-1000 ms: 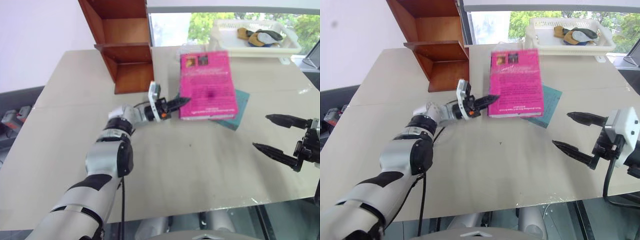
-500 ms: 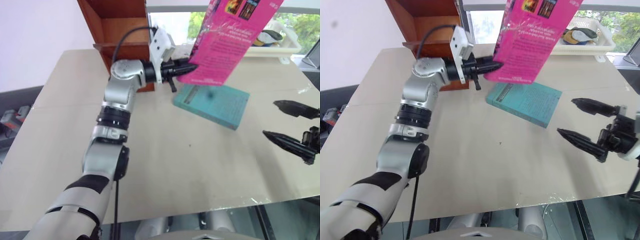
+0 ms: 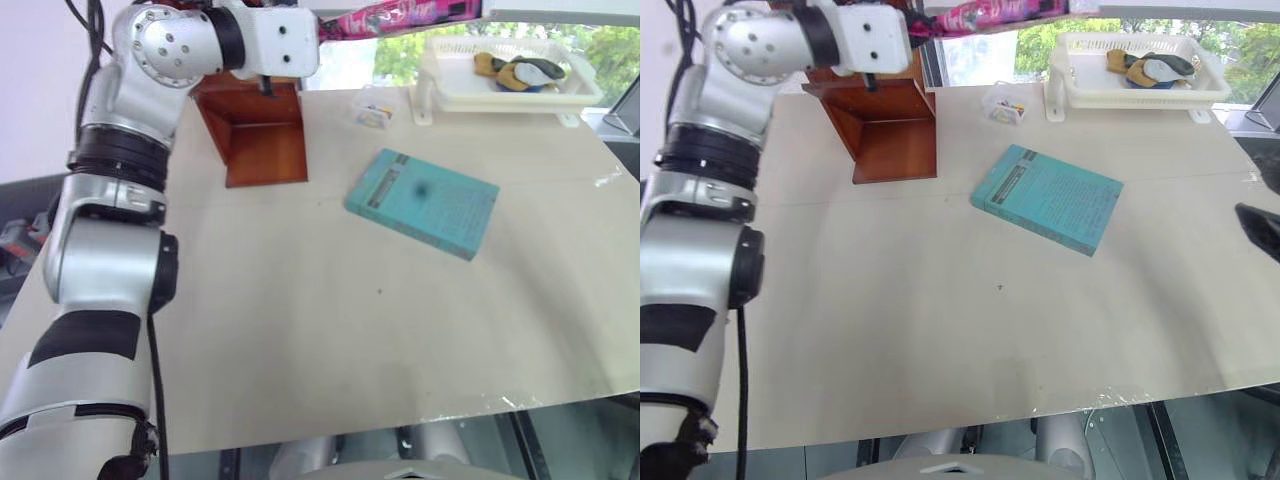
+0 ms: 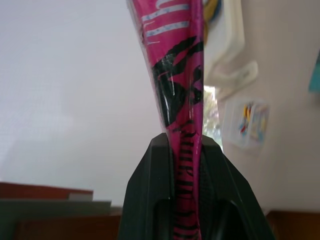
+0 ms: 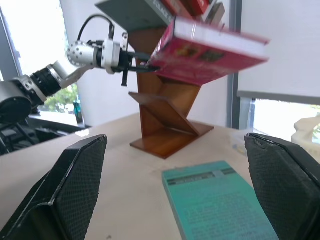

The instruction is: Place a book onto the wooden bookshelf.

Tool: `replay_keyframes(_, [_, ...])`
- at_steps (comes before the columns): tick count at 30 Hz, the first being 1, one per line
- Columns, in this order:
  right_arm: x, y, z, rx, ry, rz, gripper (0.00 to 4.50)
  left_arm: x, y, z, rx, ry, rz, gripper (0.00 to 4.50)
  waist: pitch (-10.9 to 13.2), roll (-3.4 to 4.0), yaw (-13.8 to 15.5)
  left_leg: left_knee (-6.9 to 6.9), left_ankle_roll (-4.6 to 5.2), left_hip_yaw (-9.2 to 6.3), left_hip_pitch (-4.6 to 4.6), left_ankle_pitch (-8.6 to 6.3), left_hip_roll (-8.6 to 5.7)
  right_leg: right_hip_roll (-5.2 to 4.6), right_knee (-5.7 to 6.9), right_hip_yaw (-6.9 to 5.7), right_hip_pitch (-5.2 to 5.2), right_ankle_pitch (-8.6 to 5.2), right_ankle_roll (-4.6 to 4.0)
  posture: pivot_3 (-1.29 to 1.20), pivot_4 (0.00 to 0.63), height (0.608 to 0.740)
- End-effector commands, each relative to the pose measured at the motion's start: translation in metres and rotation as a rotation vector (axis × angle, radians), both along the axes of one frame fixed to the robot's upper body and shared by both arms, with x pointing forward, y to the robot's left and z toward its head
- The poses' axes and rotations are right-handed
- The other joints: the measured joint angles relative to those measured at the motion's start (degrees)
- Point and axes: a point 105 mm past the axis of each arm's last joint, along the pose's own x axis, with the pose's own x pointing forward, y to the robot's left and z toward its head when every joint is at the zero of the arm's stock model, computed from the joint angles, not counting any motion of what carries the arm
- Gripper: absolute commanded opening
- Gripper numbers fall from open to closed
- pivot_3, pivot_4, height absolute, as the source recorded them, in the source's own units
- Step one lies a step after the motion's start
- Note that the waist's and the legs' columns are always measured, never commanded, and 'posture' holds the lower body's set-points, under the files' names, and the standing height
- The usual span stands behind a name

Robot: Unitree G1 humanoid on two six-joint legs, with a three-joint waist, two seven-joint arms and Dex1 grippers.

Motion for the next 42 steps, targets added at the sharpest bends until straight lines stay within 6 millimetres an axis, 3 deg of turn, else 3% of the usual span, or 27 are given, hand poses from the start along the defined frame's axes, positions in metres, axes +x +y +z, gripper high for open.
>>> replay_keyframes(1, [-0.011, -0.009, 0.024, 0.033, -0.083, 0.028, 4.5, -0.004, 0.019, 0.02, 0.049, -0.068, 0.071, 0.16, 0.0, 0.01, 0.0, 0.01, 0.01, 0.0, 0.0, 0.0, 0.0, 0.01, 0.0, 0.0, 0.0, 0.0, 0.0, 0.0, 0.15, 0.74])
replay_keyframes(13, [-0.006, -0.02, 0.025, 0.056, -0.08, 0.058, 4.5, -0.002, 0.101, 0.021, 0.11, 0.006, 0.428, 0.16, 0.0, -0.02, -0.1, 0.04, 0.07, 0.03, -0.04, -0.04, 0.0, 0.03, 0.07, -0.06, -0.04, -0.01, 0.01, 0.0, 0.15, 0.74])
replay_keyframes(20, [-0.01, -0.021, 0.035, 0.077, -0.128, 0.09, 4.5, 0.0, 0.127, -0.004, 0.144, 0.133, 0.519, 0.16, 0.1, -0.04, -0.1, 0.08, 0.07, 0.03, -0.04, -0.04, -0.01, 0.02, 0.11, -0.1, -0.04, -0.01, 0.01, 0.0, 0.15, 0.74])
replay_keyframes(27, [-0.01, -0.02, 0.039, 0.053, -0.123, 0.09, 4.5, 0.001, 0.139, -0.008, 0.123, 0.152, 0.56, 0.16, 0.1, -0.05, -1.0, 0.08, 0.07, 0.06, -0.04, -0.04, 0.0, 0.01, 0.13, -0.08, -0.07, -0.01, 0.01, 0.0, 0.15, 0.74])
replay_keyframes(36, [-0.009, -0.02, 0.04, 0.037, -0.116, 0.086, 4.5, 0.0, 0.156, -0.004, 0.082, 0.132, 0.624, 4.39, 0.1, -0.06, -1.5, 0.09, 0.08, 0.08, -0.01, -0.04, 0.0, -0.01, 0.36, -0.08, -0.08, -0.01, 0.01, 0.0, 0.15, 0.74])
replay_keyframes(42, [-0.011, -0.02, 0.04, 0.037, -0.118, 0.082, 4.5, -0.014, 0.175, -0.001, 0.014, 0.153, 0.627, 4.45, 0.1, -0.08, -1.6, 0.11, 0.08, 0.07, -0.03, -0.04, -0.01, -0.02, 0.39, -0.09, -0.11, -0.01, 0.01, 0.0, 0.15, 0.74])
